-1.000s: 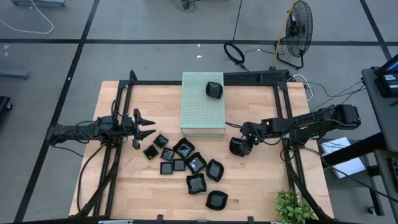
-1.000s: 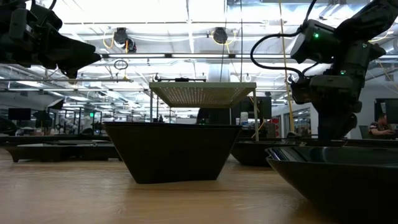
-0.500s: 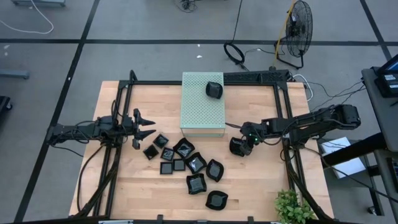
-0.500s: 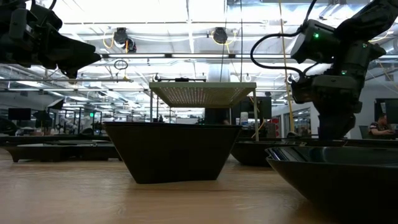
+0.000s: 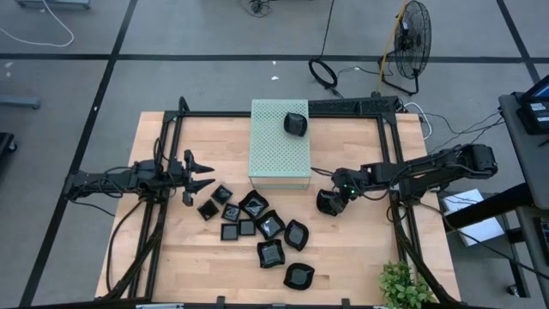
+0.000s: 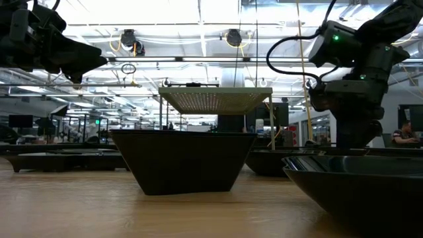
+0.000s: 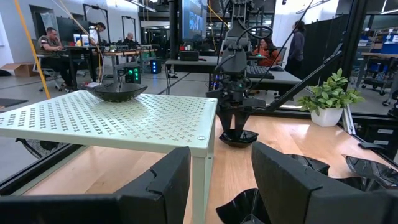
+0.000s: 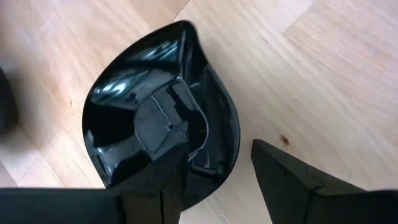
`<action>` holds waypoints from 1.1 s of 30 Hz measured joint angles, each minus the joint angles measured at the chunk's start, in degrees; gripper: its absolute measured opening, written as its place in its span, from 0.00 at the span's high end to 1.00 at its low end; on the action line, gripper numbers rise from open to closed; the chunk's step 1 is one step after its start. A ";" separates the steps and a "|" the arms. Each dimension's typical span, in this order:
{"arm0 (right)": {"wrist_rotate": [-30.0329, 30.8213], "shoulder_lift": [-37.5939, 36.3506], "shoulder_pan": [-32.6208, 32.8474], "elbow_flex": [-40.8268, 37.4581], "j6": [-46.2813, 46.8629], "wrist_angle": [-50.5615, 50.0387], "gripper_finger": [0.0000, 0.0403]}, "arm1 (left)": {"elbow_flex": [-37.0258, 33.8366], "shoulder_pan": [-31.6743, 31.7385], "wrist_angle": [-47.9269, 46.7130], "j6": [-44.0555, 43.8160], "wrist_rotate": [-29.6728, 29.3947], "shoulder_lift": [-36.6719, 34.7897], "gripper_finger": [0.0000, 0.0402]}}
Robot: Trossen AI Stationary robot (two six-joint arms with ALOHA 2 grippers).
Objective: Pick & Place Mini shaped plates
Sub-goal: Stack the black leaf-shaped plate on top of the other leaf-shaped plates on the shelf
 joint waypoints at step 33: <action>1.11 0.02 0.02 0.00 0.94 -0.34 0.65 | 0.00 -0.02 0.00 0.00 0.00 -0.01 0.56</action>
